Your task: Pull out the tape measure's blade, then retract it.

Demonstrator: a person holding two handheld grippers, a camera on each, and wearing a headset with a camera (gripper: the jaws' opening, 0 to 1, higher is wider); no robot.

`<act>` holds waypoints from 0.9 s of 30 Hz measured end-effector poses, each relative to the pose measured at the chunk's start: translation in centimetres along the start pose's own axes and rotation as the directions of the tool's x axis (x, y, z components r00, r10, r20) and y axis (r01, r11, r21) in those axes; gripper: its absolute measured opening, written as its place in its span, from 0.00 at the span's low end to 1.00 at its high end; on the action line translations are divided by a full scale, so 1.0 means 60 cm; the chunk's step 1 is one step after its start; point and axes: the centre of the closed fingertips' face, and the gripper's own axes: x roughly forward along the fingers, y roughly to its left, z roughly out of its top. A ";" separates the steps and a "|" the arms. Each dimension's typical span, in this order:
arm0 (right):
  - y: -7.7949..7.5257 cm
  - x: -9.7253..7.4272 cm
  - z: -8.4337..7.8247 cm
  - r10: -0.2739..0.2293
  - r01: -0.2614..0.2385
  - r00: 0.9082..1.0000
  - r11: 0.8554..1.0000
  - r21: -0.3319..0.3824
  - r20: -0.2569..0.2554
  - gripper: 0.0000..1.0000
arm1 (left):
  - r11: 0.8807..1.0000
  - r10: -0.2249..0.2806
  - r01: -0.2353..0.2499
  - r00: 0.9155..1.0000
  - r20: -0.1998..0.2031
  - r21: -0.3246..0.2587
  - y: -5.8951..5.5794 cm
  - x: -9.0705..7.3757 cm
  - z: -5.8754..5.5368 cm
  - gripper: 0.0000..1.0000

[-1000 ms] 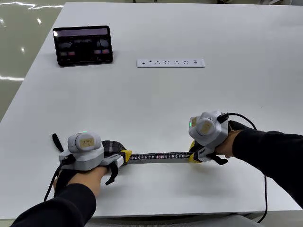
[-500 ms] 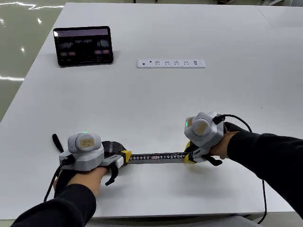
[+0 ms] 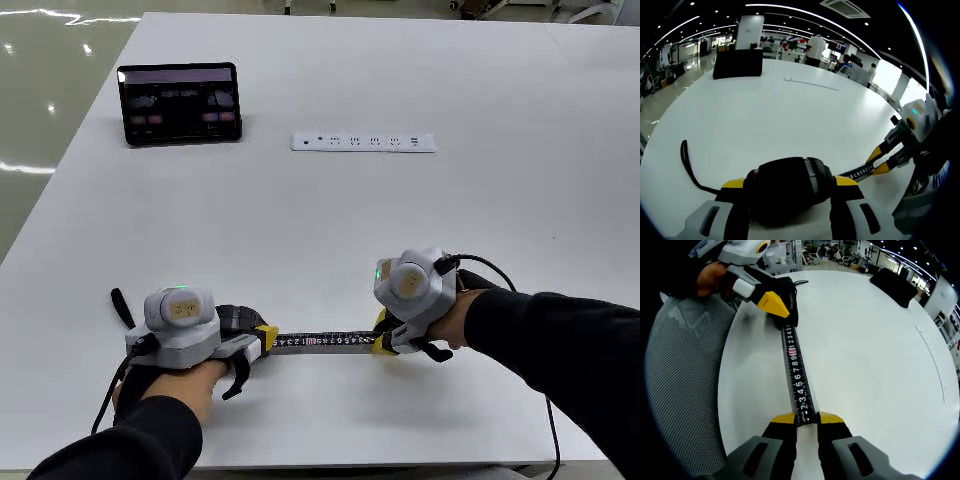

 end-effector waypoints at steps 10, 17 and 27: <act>0.002 0.007 0.008 0.004 -0.004 1.000 1.000 0.017 0.018 0.10 | 1.000 -0.002 0.002 1.000 -0.002 -0.005 -0.001 0.000 -0.001 0.61; 0.004 0.016 0.018 0.001 -0.001 1.000 1.000 0.010 0.019 0.10 | 1.000 -0.004 0.004 1.000 -0.002 -0.006 -0.002 0.001 -0.001 0.61; 0.005 0.022 0.030 0.012 -0.013 1.000 1.000 0.013 0.023 0.10 | 1.000 -0.007 0.007 1.000 -0.002 -0.008 -0.001 0.001 0.000 0.61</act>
